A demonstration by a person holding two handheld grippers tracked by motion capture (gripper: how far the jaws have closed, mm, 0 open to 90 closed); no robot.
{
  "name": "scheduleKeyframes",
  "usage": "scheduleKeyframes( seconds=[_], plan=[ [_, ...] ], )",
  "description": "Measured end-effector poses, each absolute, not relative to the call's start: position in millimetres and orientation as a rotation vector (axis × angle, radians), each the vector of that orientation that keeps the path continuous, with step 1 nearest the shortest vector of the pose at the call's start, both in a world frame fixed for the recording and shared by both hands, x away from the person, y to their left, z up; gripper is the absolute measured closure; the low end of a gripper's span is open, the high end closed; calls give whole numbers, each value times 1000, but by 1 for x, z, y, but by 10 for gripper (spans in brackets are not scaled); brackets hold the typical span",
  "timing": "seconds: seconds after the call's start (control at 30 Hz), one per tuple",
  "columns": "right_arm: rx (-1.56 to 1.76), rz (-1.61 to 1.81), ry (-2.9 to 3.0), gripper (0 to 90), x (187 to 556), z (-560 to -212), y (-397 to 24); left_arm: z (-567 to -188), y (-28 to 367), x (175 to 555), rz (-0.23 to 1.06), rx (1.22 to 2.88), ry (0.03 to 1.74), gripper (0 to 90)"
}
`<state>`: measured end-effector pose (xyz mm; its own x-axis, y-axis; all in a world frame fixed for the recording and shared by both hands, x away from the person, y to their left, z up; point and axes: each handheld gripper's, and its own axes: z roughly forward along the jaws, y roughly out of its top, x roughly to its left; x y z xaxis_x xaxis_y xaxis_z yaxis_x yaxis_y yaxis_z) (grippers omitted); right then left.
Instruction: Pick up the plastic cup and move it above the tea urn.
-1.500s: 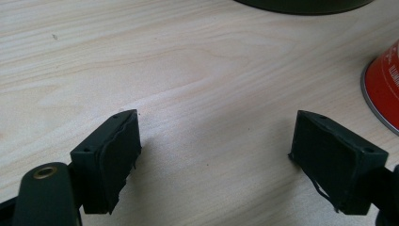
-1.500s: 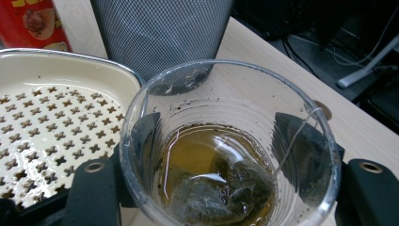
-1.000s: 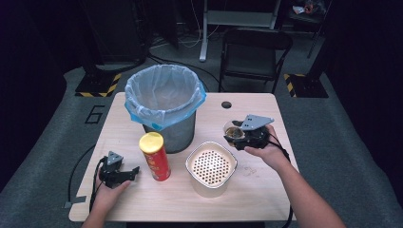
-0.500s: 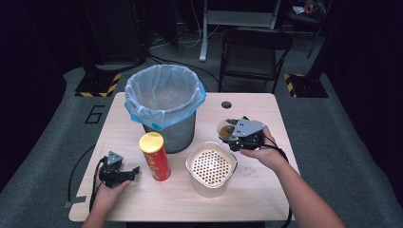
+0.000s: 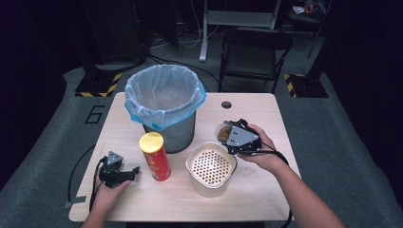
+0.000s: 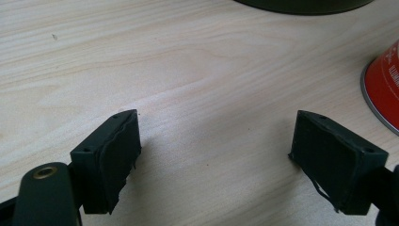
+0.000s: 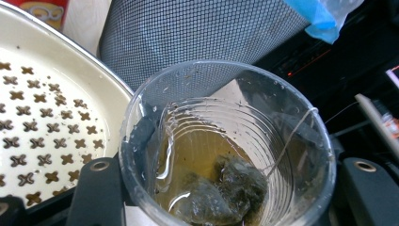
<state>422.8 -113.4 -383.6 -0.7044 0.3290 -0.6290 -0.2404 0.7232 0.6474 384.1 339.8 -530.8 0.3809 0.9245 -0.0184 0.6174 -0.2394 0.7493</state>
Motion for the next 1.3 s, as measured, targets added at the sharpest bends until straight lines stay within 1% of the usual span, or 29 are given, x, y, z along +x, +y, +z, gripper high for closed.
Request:
scheduleKeyframes(
  seconds=[0.3, 0.43, 0.87, 1.0, 1.1, 1.3],
  plan=[
    [-72, 757, 2024, 366, 409, -387, -101, -531, 340, 384, 576, 1961, 1324, 159],
    [-196, 583, 1936, 368, 400, -395, -90, -531, 340, 384, 575, 1961, 1324, 159],
    [-532, 214, 1694, 372, 380, -417, -70, -531, 340, 384, 576, 1961, 1324, 159],
    [-656, 99, 1593, 373, 375, -421, -67, -531, 340, 384, 576, 1960, 1324, 159],
    [-754, 8, 1537, 372, 373, -417, -65, -531, 340, 384, 576, 1960, 1324, 159],
    [-779, -13, 1528, 369, 371, -417, -65, -531, 340, 384, 576, 1961, 1324, 159]
  ],
)
